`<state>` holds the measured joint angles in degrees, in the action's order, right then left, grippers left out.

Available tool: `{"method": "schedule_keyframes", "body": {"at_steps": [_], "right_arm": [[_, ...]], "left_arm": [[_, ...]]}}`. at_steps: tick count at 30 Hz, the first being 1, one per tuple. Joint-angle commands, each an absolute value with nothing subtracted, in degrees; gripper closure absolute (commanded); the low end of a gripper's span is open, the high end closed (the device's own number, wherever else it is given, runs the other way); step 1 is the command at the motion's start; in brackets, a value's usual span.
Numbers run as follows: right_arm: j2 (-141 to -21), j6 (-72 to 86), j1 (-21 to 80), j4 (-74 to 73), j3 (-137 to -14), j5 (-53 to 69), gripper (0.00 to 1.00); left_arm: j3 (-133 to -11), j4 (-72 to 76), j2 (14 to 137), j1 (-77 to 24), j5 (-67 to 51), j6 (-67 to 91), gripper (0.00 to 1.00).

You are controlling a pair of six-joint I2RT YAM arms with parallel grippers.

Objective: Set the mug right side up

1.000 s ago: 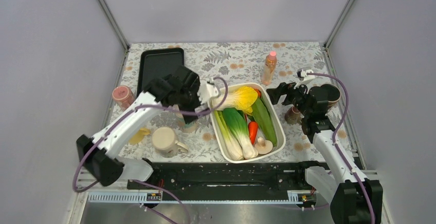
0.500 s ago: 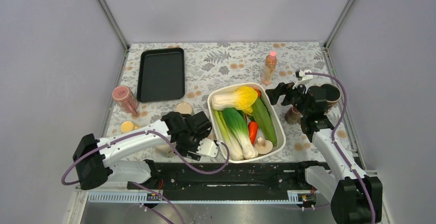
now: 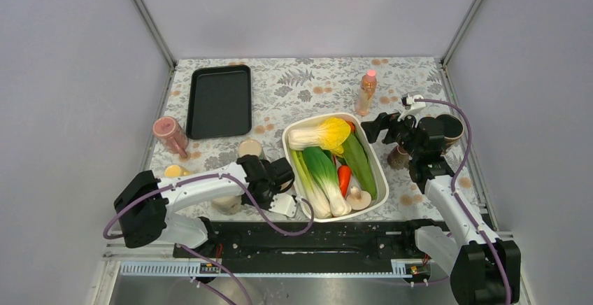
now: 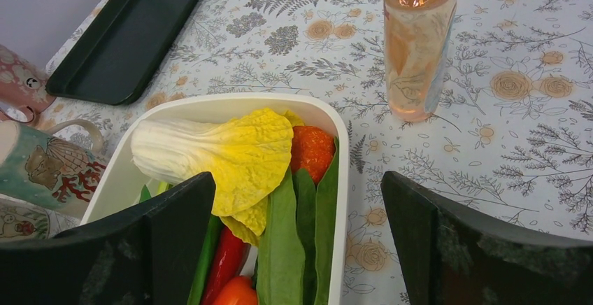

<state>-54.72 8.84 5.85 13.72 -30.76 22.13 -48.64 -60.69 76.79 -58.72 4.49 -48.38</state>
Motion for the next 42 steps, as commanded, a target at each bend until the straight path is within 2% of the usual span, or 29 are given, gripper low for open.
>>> {"method": "schedule_keyframes", "body": {"at_steps": [1, 8, 12, 17, 21, 25, 31, 38, 42], "right_arm": [[-53.99, 8.39, 6.33, 15.54, -32.85, 22.36, 0.01], [-53.03, 8.78, 6.33, 15.19, -33.19, 23.33, 0.01], [-52.42, 9.30, 6.63, 14.92, -33.47, 24.97, 0.01], [-52.73, 10.34, 7.22, 15.79, -33.95, 27.92, 0.01], [-53.36, 11.73, 8.94, 16.52, -34.69, 31.49, 0.01], [-54.44, 14.21, 14.04, 17.62, -35.58, 37.01, 0.01], [-56.70, 17.02, 28.15, 19.11, -36.72, 46.55, 0.01], [-60.05, 26.02, 35.22, 27.75, -36.00, 40.47, 0.01], [-64.15, 31.24, 37.84, 34.35, -36.58, 42.90, 0.01]], "left_arm": [[-51.02, -61.31, 78.46, -58.89, 2.49, -46.51, 1.00], [-59.61, -59.35, 72.96, -58.05, 0.27, -42.56, 1.00], [-65.85, -58.17, 68.89, -54.93, -5.29, -40.35, 1.00], [-67.52, -56.09, 66.55, -53.12, -10.16, -36.62, 1.00], [-66.62, -48.40, 65.66, -50.98, -8.43, -32.23, 1.00], [-68.96, -41.49, 65.56, -45.81, -11.40, -25.65, 1.00], [-74.98, -38.97, 65.86, -41.25, -18.10, -17.70, 1.00], [-81.91, -37.43, 66.22, -40.01, -24.03, -8.99, 1.00], [-84.98, -37.84, 66.89, -39.96, -25.21, -7.24, 1.00]]}}
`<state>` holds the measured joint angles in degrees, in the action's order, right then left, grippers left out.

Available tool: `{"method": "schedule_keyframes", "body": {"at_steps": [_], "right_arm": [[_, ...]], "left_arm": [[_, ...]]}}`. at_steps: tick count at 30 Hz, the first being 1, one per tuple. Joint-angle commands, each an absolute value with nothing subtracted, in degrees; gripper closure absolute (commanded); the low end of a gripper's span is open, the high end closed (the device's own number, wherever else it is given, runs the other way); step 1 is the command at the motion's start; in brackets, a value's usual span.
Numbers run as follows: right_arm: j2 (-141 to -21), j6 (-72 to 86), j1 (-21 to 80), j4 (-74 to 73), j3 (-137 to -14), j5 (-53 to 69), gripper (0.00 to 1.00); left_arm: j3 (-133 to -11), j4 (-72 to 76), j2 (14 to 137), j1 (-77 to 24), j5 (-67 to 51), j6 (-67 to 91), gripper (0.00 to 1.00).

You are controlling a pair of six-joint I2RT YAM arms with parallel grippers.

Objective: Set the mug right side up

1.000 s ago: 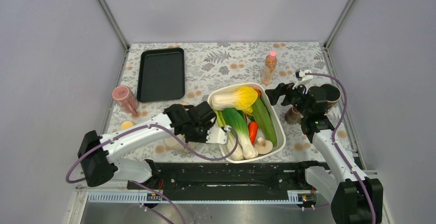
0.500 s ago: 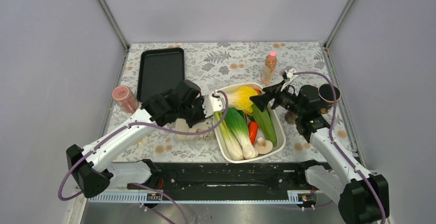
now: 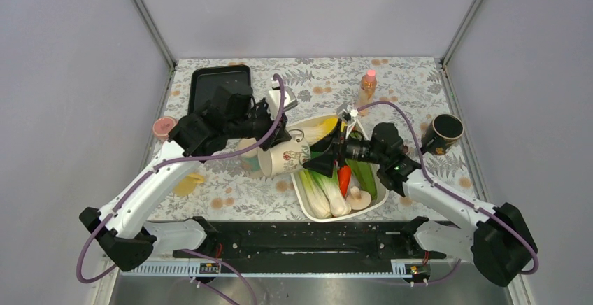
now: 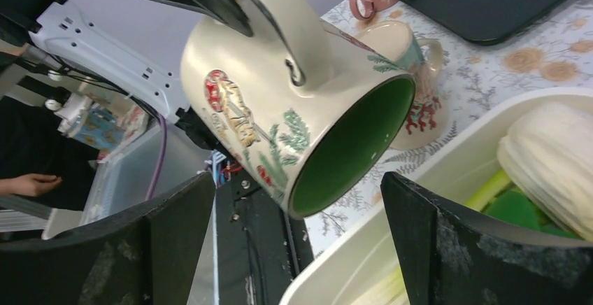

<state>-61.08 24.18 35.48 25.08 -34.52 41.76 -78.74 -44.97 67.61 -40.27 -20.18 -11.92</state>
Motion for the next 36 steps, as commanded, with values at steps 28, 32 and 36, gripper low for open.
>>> {"method": "schedule_keyframes", "body": {"at_steps": [28, 32, 36], "right_arm": [[-62.27, -67.08, 69.26, -14.91, -54.28, -29.74, 1.00], [-69.55, -76.30, 73.22, -16.90, -58.54, -42.18, 1.00], [-72.23, -76.25, 73.84, -18.42, -61.62, -45.12, 1.00]], "left_arm": [[-100.63, -52.72, 74.05, -41.70, -11.24, -7.38, 0.01], [-107.46, -57.33, 80.60, -48.47, -3.38, -10.96, 0.02], [-102.60, -56.79, 80.78, -53.58, 3.45, -14.77, 0.10]]}}
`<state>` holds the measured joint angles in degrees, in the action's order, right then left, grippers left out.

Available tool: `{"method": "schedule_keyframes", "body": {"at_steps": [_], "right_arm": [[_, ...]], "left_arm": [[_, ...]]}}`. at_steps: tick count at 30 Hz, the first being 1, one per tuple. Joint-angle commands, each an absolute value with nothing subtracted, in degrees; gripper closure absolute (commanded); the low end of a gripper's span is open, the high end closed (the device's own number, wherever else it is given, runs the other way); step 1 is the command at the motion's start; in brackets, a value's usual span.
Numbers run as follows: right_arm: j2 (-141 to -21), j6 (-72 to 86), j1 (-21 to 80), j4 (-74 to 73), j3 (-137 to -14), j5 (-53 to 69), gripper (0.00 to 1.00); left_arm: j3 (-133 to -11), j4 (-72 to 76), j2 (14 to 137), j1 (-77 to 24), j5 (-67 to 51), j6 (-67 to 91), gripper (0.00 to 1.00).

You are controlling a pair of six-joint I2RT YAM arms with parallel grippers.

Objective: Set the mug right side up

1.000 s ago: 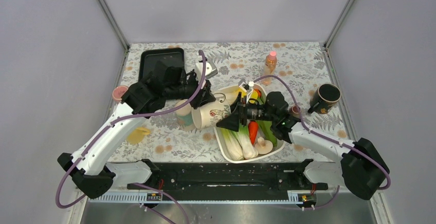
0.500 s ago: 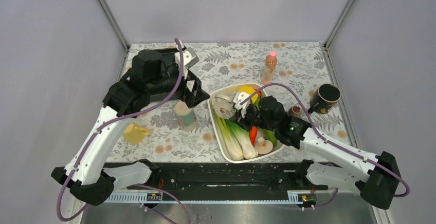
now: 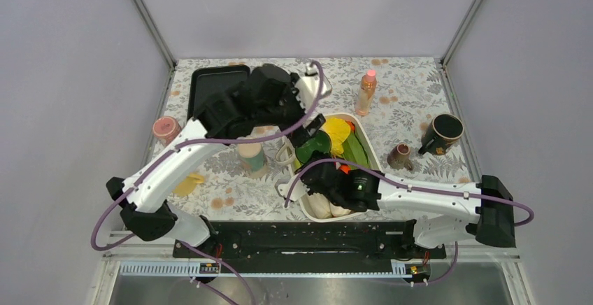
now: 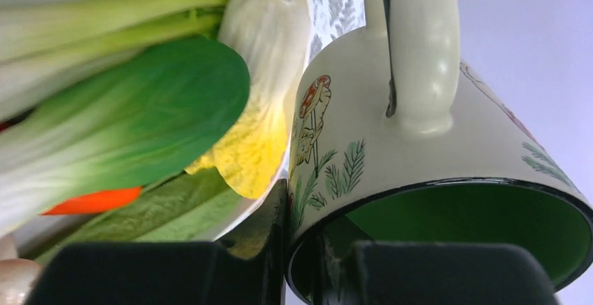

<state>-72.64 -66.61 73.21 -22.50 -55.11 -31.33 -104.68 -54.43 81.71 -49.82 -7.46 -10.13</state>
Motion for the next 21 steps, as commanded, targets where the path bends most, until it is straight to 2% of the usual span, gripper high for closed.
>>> {"method": "schedule_keyframes", "body": {"at_steps": [1, 5, 8, 10, 12, 16, 21], "right_arm": [[-72.23, -76.17, 73.98, -18.57, -61.83, -44.78, 1.00], [-72.69, -75.15, 74.35, -18.94, -63.00, -44.81, 1.00], [-73.47, -74.50, 74.81, -19.14, -63.82, -45.09, 1.00], [-73.88, -74.18, 75.32, -19.30, -64.19, -44.88, 1.00], [-74.12, -73.85, 75.70, -19.31, -64.45, -44.41, 1.00], [-74.14, -71.93, 75.77, -18.94, -65.14, -42.94, 1.00], [-73.15, -69.16, 75.76, -14.02, -64.77, -41.28, 1.00]], "left_arm": [[-100.64, -55.94, 80.55, -54.43, 5.50, -15.36, 0.12], [-94.68, -51.52, 80.19, -56.12, 12.37, -17.18, 0.27], [-91.99, -47.99, 81.01, -57.75, 18.06, -19.10, 0.28], [-90.21, -44.47, 81.43, -58.87, 23.16, -20.97, 0.33], [-88.90, -41.08, 81.76, -59.15, 26.88, -22.50, 0.48], [-87.34, -38.23, 81.53, -59.18, 27.92, -24.24, 0.98], [-85.12, -36.27, 80.96, -56.67, 26.01, -24.61, 1.00]]}}
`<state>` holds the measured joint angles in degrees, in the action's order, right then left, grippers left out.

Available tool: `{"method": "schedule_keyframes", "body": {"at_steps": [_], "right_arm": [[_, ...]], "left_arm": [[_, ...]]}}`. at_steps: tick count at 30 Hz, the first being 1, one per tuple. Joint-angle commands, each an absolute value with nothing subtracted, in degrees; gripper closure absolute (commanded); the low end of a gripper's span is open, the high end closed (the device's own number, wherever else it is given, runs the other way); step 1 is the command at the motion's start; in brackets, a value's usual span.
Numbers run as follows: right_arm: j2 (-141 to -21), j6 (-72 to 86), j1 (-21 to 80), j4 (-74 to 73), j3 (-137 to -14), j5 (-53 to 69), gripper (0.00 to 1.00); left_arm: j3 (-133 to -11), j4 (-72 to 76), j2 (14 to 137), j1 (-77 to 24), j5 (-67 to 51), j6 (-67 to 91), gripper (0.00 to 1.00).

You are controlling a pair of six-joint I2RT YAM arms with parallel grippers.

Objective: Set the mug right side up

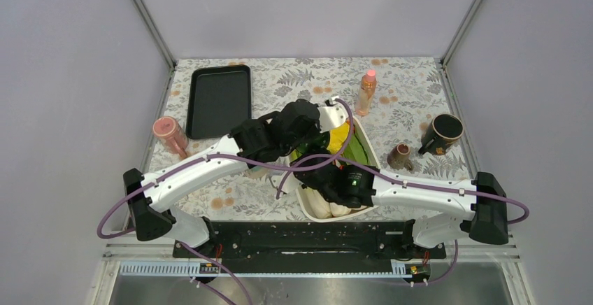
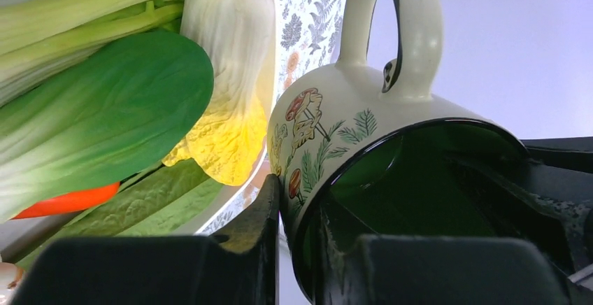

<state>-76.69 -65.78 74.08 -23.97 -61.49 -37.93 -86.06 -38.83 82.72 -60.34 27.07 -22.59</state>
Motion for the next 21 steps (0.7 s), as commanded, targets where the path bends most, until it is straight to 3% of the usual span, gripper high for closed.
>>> {"method": "schedule_keyframes", "body": {"at_steps": [1, 7, 11, 18, 21], "right_arm": [[-72.91, -69.10, 75.81, -12.46, -64.17, -40.95, 1.00], [-74.85, -68.46, 73.74, -7.13, -62.67, -39.61, 0.75], [-76.91, -70.31, 72.28, -3.65, -62.14, -41.36, 0.43], [-75.58, -70.62, 72.01, 0.32, -59.93, -41.02, 0.01], [-74.74, -70.21, 71.02, 1.63, -59.03, -40.20, 0.00]], "left_arm": [[-85.12, -35.92, 80.93, -55.69, 25.49, -24.59, 1.00], [-82.47, -31.28, 78.85, -50.87, 19.99, -24.19, 1.00], [-79.53, -27.84, 77.91, -49.26, 19.39, -25.17, 1.00], [-80.61, -25.40, 80.87, -43.11, 17.69, -24.67, 1.00], [-80.88, -23.97, 82.45, -40.66, 17.32, -25.05, 1.00]]}}
